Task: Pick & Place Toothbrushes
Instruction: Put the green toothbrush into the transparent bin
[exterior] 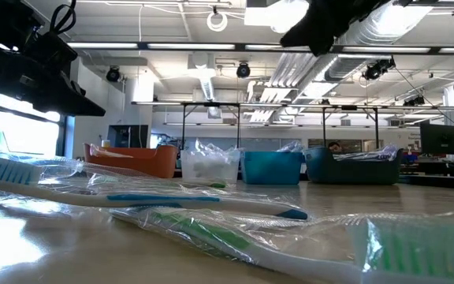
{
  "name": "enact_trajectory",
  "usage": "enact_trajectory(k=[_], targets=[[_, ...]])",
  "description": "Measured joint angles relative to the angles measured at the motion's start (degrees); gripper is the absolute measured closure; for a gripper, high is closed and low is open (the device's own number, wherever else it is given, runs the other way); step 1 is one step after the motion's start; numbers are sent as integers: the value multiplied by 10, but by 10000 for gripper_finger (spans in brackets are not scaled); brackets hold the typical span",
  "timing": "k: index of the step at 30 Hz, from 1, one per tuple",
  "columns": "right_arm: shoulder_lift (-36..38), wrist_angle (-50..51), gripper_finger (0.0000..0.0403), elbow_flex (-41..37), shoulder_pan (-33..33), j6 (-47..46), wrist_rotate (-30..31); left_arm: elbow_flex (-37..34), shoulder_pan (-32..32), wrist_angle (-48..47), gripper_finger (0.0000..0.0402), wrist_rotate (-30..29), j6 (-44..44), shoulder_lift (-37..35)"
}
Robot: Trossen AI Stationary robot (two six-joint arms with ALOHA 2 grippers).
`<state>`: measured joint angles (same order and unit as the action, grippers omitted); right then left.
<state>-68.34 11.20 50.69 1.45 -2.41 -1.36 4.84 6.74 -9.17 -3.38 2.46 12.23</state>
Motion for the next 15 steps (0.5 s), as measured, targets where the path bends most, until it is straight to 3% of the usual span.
enact_trajectory(k=[4, 15], targets=[[59, -2, 400, -33, 1, -5, 45, 0, 0, 0, 396, 0, -20, 0], [227, -125, 400, -202, 0, -22, 62, 0, 0, 0, 396, 0, -46, 0]])
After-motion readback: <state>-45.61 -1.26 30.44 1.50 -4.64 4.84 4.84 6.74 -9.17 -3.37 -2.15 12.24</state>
